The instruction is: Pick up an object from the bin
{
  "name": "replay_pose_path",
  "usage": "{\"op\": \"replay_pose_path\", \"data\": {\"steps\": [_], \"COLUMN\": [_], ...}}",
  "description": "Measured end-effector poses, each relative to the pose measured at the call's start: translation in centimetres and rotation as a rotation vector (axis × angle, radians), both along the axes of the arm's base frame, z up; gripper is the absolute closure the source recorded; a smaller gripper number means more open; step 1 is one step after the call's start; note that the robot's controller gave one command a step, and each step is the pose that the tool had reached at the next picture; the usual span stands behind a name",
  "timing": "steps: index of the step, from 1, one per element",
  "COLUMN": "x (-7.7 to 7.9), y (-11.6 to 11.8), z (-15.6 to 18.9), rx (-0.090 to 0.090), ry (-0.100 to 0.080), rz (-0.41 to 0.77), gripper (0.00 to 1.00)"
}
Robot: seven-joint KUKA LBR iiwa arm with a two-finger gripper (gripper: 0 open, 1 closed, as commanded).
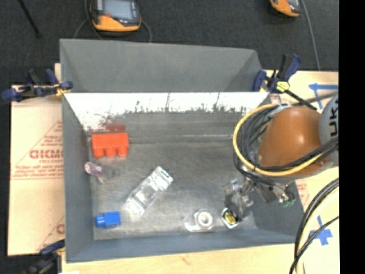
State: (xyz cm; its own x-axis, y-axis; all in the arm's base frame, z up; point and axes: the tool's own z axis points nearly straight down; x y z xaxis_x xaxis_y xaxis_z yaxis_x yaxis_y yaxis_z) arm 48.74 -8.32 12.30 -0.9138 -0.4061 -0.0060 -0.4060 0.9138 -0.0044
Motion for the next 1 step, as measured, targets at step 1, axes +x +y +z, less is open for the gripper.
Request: {"op": "replay_pose_path", "data": {"steps": [1], "x": [-1.55], "y": [3.63], "z": [-5.37], "rx": [0.003], "ry": [0.008], "rz": [0.147], "gripper": [1.00]}}
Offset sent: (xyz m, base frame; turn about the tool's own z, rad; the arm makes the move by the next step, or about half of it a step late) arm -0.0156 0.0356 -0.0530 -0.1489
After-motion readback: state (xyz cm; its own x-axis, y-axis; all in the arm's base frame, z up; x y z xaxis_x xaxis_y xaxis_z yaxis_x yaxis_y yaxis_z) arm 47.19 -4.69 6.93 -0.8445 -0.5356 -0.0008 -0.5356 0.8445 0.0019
